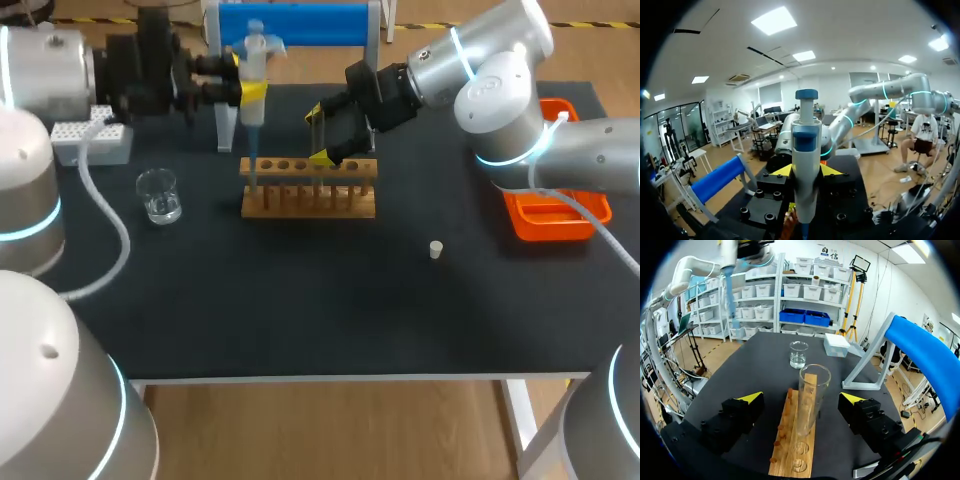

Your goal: Invert the test tube, pick up the pipette, mount the tip to pipette, aspirate from beaker and dispense into the tube, eject the tip, return the pipette, and cap with the stopper.

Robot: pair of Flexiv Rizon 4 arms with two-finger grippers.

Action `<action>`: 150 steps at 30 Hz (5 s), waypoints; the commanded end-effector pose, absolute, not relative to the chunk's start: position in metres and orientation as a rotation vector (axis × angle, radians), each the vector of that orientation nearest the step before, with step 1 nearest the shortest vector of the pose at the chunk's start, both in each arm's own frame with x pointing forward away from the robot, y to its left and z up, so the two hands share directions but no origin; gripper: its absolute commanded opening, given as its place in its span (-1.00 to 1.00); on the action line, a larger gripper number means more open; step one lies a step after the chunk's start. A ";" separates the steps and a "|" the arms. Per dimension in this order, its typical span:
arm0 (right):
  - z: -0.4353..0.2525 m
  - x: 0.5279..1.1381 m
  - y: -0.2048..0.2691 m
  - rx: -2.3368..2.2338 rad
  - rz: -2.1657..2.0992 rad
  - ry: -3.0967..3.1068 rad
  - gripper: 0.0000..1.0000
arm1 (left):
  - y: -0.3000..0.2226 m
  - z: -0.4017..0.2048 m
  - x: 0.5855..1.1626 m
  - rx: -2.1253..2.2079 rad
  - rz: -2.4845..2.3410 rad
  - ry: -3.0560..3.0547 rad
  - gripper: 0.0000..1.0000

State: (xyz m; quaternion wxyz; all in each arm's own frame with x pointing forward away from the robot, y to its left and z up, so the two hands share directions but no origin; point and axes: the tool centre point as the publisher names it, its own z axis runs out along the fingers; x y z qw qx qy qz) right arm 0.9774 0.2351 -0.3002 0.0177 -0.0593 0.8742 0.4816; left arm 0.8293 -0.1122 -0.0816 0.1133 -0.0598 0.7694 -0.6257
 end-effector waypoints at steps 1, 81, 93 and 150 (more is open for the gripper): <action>-0.300 0.978 0.234 -0.187 1.497 2.716 1.00 | -0.132 -0.099 0.809 -0.190 -1.869 2.220 -1.00; -0.213 0.884 0.122 -0.241 1.610 2.512 1.00 | -0.190 -0.101 0.815 -0.136 -1.943 2.257 -1.00; -0.177 0.850 0.146 -0.339 1.765 2.428 1.00 | -0.190 -0.101 0.815 -0.136 -1.943 2.257 -1.00; -0.143 0.811 0.212 -0.126 2.178 2.267 1.00 | -0.190 -0.101 0.815 -0.136 -1.943 2.257 -1.00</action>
